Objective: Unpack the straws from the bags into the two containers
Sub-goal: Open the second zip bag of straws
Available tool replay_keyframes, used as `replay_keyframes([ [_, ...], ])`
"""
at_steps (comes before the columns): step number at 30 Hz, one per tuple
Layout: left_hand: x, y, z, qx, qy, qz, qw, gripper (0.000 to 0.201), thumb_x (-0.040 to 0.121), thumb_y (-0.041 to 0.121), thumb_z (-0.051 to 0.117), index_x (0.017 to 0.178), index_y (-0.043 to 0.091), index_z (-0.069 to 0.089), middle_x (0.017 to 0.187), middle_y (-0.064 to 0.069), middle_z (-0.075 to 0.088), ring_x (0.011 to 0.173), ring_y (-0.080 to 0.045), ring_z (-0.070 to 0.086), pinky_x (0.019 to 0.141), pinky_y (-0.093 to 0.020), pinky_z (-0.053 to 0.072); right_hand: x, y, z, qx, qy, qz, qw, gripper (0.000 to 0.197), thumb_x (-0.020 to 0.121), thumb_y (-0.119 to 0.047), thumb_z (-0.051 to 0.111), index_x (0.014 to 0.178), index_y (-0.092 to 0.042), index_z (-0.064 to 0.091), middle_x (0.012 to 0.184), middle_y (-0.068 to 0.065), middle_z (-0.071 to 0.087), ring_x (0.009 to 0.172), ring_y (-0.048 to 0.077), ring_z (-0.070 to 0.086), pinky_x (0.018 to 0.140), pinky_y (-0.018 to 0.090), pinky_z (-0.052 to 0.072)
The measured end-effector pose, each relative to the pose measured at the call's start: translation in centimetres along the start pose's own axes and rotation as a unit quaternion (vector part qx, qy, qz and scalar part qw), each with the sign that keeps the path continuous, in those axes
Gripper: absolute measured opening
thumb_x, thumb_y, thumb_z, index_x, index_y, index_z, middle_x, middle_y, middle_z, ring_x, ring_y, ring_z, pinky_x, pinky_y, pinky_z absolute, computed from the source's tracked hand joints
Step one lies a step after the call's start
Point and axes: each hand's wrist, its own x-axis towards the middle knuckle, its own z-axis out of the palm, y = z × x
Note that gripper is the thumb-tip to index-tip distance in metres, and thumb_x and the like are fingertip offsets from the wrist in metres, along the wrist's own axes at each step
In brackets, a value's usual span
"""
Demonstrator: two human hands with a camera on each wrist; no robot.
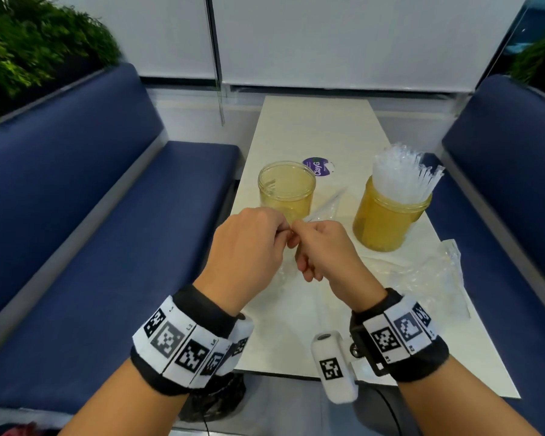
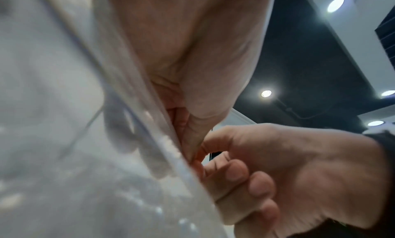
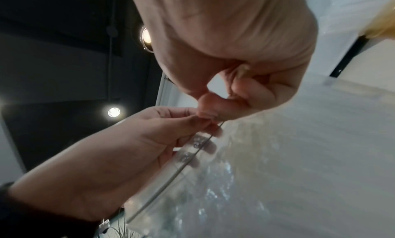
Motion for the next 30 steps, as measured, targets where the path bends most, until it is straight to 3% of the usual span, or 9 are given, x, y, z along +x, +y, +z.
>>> replay_keyframes([
  [3, -1.0, 0.7, -1.4, -0.024, 0.011, 0.007, 1.000, 0.020, 0.100, 0.037, 0.056, 0.088, 0.031, 0.070, 0.076, 0.011, 0.065, 0.067, -0.010, 0.059, 0.057, -0.019, 0.043, -0.2, -0.3, -0.7, -0.014, -0.022, -0.010, 1.000, 0.034, 0.094, -0.023, 0.051, 0.063, -0.012, 0.057, 0.045, 0.005, 0.053, 0.036, 0.018, 0.047, 0.041, 0.024, 0.034],
  [6, -1.3, 0.7, -2.7, -0.036, -0.003, -0.007, 0.999, 0.025, 0.100, 0.044, 0.051, 0.085, 0.030, 0.066, 0.078, 0.011, 0.069, 0.067, -0.012, 0.062, 0.061, -0.029, 0.052, 0.1, -0.7, -1.8, -0.056, -0.083, -0.032, 0.994, 0.036, 0.097, -0.023, 0.052, 0.062, -0.013, 0.053, 0.044, 0.003, 0.051, 0.038, 0.019, 0.048, 0.042, 0.022, 0.034],
  [10, -0.7, -0.3, -2.0, -0.040, -0.058, -0.045, 0.997, 0.029, 0.098, 0.048, 0.051, 0.082, 0.027, 0.063, 0.081, 0.009, 0.069, 0.071, -0.013, 0.061, 0.062, -0.030, 0.050, 0.5, -1.2, -2.9, -0.111, -0.206, -0.038, 0.972, 0.038, 0.102, -0.027, 0.046, 0.067, -0.013, 0.051, 0.049, 0.003, 0.051, 0.043, 0.018, 0.053, 0.044, 0.020, 0.036],
  [13, -0.4, -0.6, 0.1, -0.085, -0.125, -0.059, 0.987, 0.032, 0.102, 0.045, 0.044, 0.086, 0.024, 0.062, 0.085, 0.004, 0.070, 0.073, -0.019, 0.066, 0.068, -0.038, 0.055, 0.6, -0.7, -2.8, -0.138, -0.226, -0.046, 0.963, 0.037, 0.105, -0.028, 0.042, 0.072, -0.014, 0.051, 0.052, 0.001, 0.053, 0.047, 0.017, 0.055, 0.046, 0.023, 0.038],
  [17, 0.0, -0.8, 2.3, -0.222, -0.119, -0.102, 0.962, 0.044, 0.104, 0.044, 0.040, 0.083, 0.014, 0.064, 0.075, -0.003, 0.065, 0.062, -0.023, 0.059, 0.070, -0.048, 0.054, 0.9, 0.2, -2.8, -0.144, -0.214, -0.065, 0.964, 0.039, 0.107, -0.031, 0.035, 0.076, -0.014, 0.053, 0.053, -0.002, 0.052, 0.046, 0.016, 0.052, 0.046, 0.023, 0.039],
  [20, 0.3, -0.9, 3.1, -0.247, -0.112, -0.118, 0.955, 0.049, 0.104, 0.043, 0.042, 0.072, 0.011, 0.061, 0.061, 0.003, 0.054, 0.055, -0.017, 0.046, 0.060, -0.039, 0.043, 0.7, 0.5, -2.6, -0.155, -0.212, -0.075, 0.962, 0.037, 0.106, -0.025, 0.036, 0.074, -0.014, 0.052, 0.052, -0.003, 0.051, 0.044, 0.015, 0.049, 0.045, 0.019, 0.039],
  [25, 0.5, -1.1, 3.3, -0.285, -0.123, -0.126, 0.942, 0.041, 0.102, 0.031, 0.049, 0.068, 0.009, 0.053, 0.059, 0.000, 0.047, 0.056, -0.017, 0.040, 0.059, -0.036, 0.037, 0.1, 0.9, -2.4, -0.149, -0.164, -0.105, 0.969, 0.039, 0.102, -0.024, 0.044, 0.065, -0.016, 0.052, 0.051, -0.005, 0.051, 0.043, 0.015, 0.048, 0.048, 0.029, 0.043],
  [28, 0.4, -0.8, 3.4, -0.257, -0.095, -0.118, 0.954, 0.037, 0.096, 0.028, 0.051, 0.070, 0.002, 0.053, 0.061, -0.016, 0.055, 0.056, -0.026, 0.053, 0.060, -0.048, 0.050, -0.4, 1.1, -1.8, -0.251, -0.062, -0.144, 0.955, 0.037, 0.092, -0.029, 0.052, 0.059, -0.011, 0.051, 0.052, 0.007, 0.053, 0.045, 0.017, 0.046, 0.049, 0.036, 0.044],
  [30, 0.2, -0.7, 3.3, -0.214, -0.071, -0.109, 0.968, 0.035, 0.093, 0.027, 0.051, 0.067, 0.003, 0.051, 0.064, -0.018, 0.061, 0.063, -0.032, 0.066, 0.064, -0.053, 0.054, -0.9, 1.0, -1.5, -0.366, 0.012, -0.155, 0.917, 0.038, 0.086, -0.031, 0.052, 0.053, -0.012, 0.046, 0.049, 0.007, 0.048, 0.047, 0.018, 0.042, 0.046, 0.035, 0.038],
])
